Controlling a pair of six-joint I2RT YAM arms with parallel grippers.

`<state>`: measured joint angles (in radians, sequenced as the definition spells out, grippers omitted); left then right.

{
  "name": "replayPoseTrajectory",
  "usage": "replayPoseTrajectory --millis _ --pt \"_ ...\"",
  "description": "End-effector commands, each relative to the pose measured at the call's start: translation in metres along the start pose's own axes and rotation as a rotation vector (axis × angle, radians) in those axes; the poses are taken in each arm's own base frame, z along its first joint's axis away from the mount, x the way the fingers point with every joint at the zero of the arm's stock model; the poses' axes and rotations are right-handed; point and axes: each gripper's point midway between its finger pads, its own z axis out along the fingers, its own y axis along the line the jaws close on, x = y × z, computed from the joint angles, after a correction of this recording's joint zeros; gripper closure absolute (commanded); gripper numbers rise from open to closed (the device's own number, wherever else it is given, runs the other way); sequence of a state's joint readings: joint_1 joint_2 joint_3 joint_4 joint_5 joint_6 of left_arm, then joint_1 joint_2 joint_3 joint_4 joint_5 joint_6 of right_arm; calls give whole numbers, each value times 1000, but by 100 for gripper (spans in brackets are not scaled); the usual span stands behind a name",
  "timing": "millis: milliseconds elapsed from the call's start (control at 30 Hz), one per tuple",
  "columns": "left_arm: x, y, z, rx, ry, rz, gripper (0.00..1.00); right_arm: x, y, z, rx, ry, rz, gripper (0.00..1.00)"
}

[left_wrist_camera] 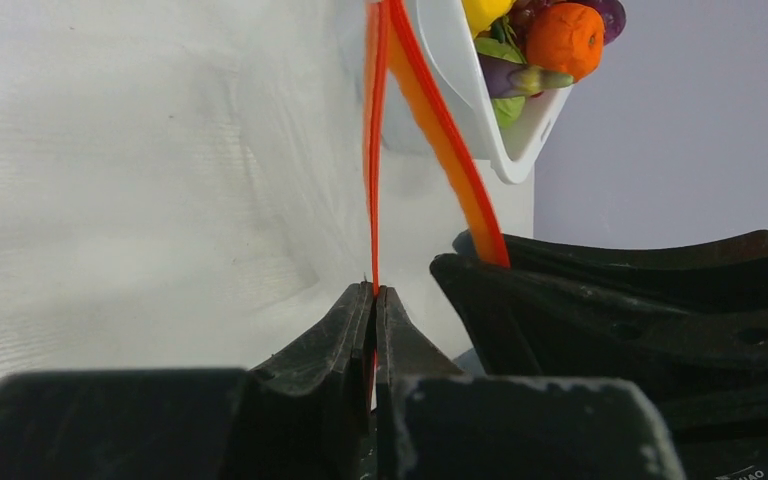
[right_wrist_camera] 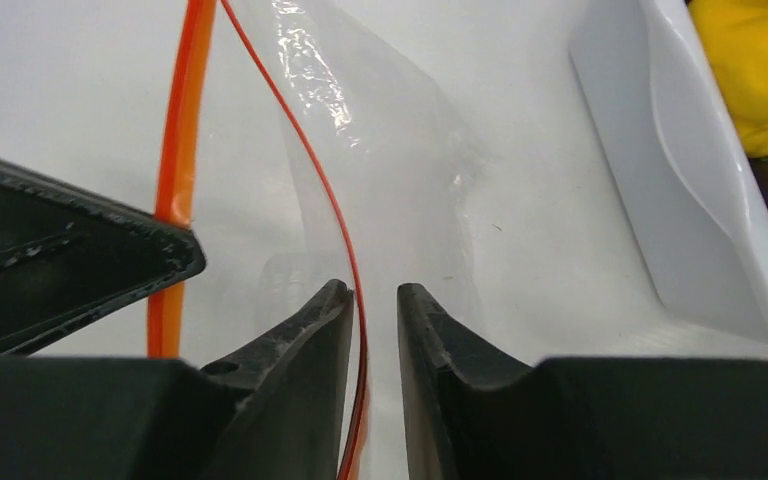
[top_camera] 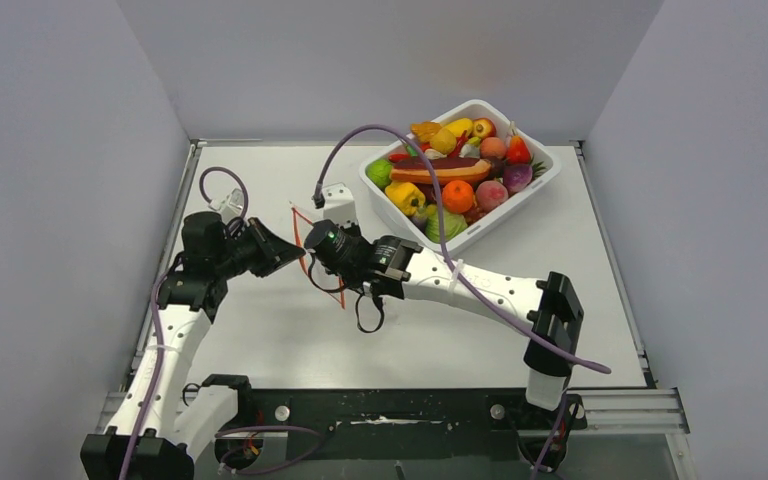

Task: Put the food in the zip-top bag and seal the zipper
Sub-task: Open the zipper of the food storage bag.

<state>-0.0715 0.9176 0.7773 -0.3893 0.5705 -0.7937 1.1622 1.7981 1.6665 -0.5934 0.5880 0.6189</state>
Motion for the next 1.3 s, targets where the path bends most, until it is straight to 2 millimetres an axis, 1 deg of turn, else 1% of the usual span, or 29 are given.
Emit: replayPoseTrajectory --millis 0,100,133,200,267,300,333,367,400,433,467,567,633,700,800,933,1000,1167,1267 --pt "-10 -5 -13 -46 -23 117 100 -39 -37 -22 142 -118 31 82" --pt "-8 7 -16 -116 -4 145 100 -41 -57 -27 167 -134 50 98" --pt "-10 10 -18 -146 -10 154 100 -42 -63 -30 171 -143 62 100" --pt "-13 16 -24 -205 -4 183 100 -38 -71 -33 170 -147 60 100" --pt "-22 25 -32 -310 -40 126 100 -38 -83 -37 184 -148 87 100" --pt "-22 15 -29 -265 -48 91 100 -37 -86 -38 165 -147 122 100" --pt "-26 -13 -21 -110 -54 103 100 -36 -82 -37 115 -159 138 100" --pt "-21 -37 -17 34 -20 101 99 -34 -77 -36 61 -181 134 100" --pt "-18 -52 -16 122 2 88 91 -35 -71 -40 5 -212 140 100" --pt "-19 -60 -16 167 8 68 85 -31 -69 -40 -19 -222 141 100" --pt "-20 -63 -15 179 3 53 79 -29 -70 -40 -19 -226 154 100" --pt "-20 -74 -16 253 -7 40 63 -33 -68 -39 -16 -225 172 100" --pt "-17 -76 -17 286 -6 45 55 -37 -65 -36 -13 -229 157 100" --pt "-11 -73 -14 304 11 40 48 -38 -62 -31 -7 -225 155 100" --pt "-4 -77 -15 360 49 29 43 -43 -54 -25 -18 -224 154 100" --pt "-2 -83 -18 409 41 54 36 -52 -36 -21 -60 -231 142 100" --pt "-2 -79 -16 394 38 67 33 -55 -27 -22 -77 -240 126 100" --pt "7 -52 0 305 71 57 32 -58 -11 -24 -106 -247 112 100" --pt "12 -46 6 295 82 55 31 -55 -4 -25 -120 -249 84 100"
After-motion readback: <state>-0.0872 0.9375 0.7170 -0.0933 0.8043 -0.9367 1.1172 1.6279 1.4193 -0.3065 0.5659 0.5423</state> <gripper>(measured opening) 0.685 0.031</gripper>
